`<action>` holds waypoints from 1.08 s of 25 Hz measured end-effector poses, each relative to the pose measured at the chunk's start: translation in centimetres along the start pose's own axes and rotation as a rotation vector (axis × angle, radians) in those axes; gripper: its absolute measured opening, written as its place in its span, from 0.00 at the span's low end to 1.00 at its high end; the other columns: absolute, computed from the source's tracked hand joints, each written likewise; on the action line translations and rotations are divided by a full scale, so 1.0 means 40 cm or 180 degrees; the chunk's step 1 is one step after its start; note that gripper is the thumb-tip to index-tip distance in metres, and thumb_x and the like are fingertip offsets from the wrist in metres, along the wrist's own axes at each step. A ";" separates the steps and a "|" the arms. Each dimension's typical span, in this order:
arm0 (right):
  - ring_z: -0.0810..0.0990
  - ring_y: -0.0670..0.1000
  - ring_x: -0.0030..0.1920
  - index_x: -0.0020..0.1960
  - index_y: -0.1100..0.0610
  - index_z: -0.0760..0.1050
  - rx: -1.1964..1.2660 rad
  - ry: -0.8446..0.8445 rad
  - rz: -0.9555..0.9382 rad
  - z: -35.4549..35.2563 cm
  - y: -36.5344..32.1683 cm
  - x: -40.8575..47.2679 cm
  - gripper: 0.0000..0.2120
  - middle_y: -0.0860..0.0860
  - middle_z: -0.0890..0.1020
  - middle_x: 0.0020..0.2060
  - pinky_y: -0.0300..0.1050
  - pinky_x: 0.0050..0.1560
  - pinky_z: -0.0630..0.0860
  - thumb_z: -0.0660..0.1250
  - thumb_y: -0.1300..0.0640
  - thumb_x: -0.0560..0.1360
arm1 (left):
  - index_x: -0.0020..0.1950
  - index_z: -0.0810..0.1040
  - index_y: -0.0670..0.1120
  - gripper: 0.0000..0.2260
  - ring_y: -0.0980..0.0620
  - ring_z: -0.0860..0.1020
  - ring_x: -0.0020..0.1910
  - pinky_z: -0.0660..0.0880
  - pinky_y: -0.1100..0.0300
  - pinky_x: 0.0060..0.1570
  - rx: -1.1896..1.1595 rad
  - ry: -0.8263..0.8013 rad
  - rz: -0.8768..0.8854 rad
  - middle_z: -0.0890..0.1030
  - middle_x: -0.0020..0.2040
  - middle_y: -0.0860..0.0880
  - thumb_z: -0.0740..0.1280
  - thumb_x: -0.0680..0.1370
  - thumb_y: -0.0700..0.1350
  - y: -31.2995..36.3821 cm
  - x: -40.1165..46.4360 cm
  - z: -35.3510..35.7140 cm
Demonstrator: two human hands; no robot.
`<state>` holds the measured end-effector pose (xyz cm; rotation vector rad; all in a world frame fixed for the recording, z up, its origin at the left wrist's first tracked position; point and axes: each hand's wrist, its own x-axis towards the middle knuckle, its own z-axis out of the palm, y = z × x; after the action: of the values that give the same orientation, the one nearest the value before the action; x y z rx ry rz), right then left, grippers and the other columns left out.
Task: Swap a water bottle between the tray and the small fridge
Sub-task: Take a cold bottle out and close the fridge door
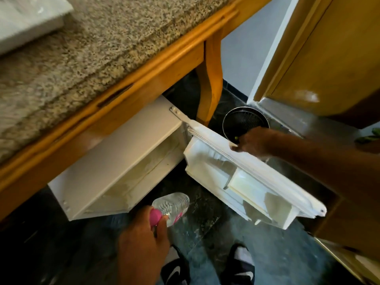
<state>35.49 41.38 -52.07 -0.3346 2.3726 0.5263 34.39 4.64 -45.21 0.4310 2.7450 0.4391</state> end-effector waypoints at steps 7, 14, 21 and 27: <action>0.77 0.61 0.54 0.77 0.57 0.43 0.0887 -0.0064 -0.0075 -0.020 -0.198 0.030 0.33 0.64 0.76 0.57 0.51 0.49 0.74 0.56 0.61 0.78 | 0.54 0.81 0.42 0.15 0.38 0.82 0.41 0.78 0.48 0.45 0.0009 0.0239 -0.0523 0.85 0.43 0.39 0.74 0.70 0.46 -0.056 -0.029 -0.099; 0.76 0.63 0.59 0.70 0.65 0.64 0.1446 0.0257 -0.0121 -0.236 -0.389 0.150 0.20 0.66 0.72 0.65 0.58 0.58 0.74 0.57 0.58 0.81 | 0.40 0.74 0.46 0.07 0.42 0.81 0.36 0.75 0.56 0.40 -0.0039 0.0531 -0.0359 0.83 0.39 0.40 0.72 0.72 0.43 -0.056 0.020 -0.209; 0.77 0.65 0.57 0.71 0.71 0.58 0.1481 0.0807 0.0413 -0.381 -0.459 0.311 0.21 0.69 0.70 0.65 0.57 0.52 0.75 0.55 0.62 0.81 | 0.47 0.75 0.45 0.06 0.44 0.81 0.41 0.79 0.51 0.42 0.0236 0.0662 -0.0172 0.82 0.41 0.44 0.69 0.74 0.47 -0.097 0.068 -0.258; 0.78 0.62 0.57 0.72 0.69 0.56 0.1079 0.1048 0.0318 -0.382 -0.424 0.284 0.27 0.63 0.75 0.62 0.57 0.55 0.76 0.60 0.58 0.79 | 0.50 0.76 0.45 0.08 0.48 0.82 0.44 0.72 0.61 0.41 0.0319 0.0675 -0.0004 0.83 0.44 0.45 0.69 0.74 0.47 -0.088 0.100 -0.281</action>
<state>24.77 18.31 -53.86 -0.1572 2.7510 0.1097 25.86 0.05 -37.40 0.4297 2.9822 0.3670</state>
